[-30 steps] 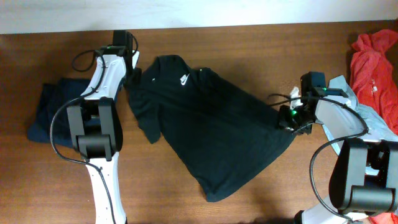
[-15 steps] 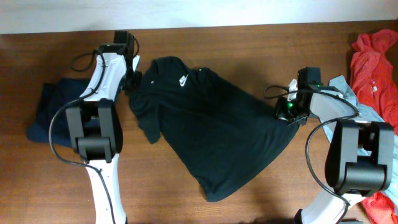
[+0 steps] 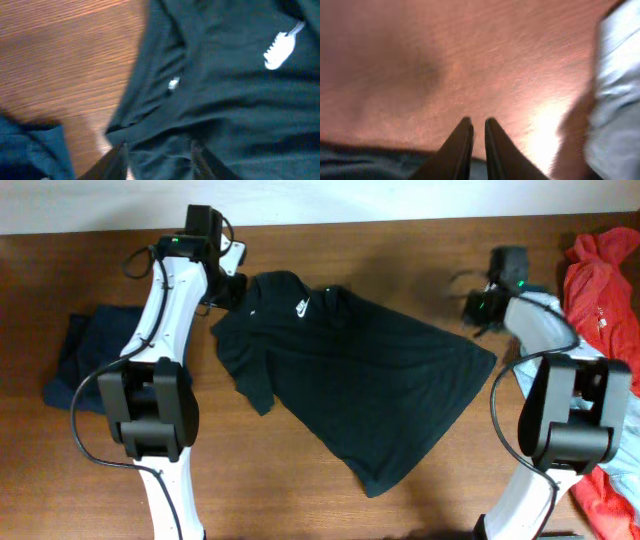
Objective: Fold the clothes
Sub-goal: 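Release the shirt with the right gripper and lift it away, then regrasp the shirt collar with the left gripper and pull rightward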
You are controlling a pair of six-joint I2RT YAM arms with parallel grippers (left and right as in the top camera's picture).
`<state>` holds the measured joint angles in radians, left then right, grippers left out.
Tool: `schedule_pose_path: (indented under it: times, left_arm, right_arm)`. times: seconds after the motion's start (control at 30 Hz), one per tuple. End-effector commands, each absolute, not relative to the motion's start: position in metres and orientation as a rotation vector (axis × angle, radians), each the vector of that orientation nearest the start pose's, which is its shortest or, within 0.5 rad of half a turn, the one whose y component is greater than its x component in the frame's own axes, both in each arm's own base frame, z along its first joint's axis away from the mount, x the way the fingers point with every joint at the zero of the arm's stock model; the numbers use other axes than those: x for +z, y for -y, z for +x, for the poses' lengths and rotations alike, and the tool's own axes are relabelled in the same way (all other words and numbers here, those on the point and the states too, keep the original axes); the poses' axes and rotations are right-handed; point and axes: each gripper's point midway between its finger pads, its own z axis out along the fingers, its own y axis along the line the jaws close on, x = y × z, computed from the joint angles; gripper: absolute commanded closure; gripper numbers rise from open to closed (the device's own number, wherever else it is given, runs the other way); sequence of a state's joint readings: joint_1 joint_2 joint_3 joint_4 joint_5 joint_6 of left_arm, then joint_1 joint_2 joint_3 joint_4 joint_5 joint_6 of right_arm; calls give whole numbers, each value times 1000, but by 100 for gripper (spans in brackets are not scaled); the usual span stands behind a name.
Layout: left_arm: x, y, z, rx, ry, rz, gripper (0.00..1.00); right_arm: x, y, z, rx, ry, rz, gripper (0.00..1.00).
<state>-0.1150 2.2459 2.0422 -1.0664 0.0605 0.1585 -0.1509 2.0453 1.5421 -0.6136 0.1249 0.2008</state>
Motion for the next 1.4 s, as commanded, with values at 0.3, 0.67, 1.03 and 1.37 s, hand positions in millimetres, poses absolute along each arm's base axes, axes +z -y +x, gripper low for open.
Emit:
schedule_pose_path:
  times: [0.3,0.67,1.03,1.37]
  left_arm:
    - [106,178,517,-278,-2432,1059,54]
    - [41,273,511,-253,-2285,1331,48]
    - [0,273,519,-141,-2345,1289,56]
    - [50,282,545,-121,-2281,1192,91]
  right_arm:
    - [135,17,459,456,-2796,366,87]
    - [133,-14,426,607,-2924,259,87]
    - [132,-13,422,604,-2939,266,87]
    - [129,-6,419,540,-2962,275,87]
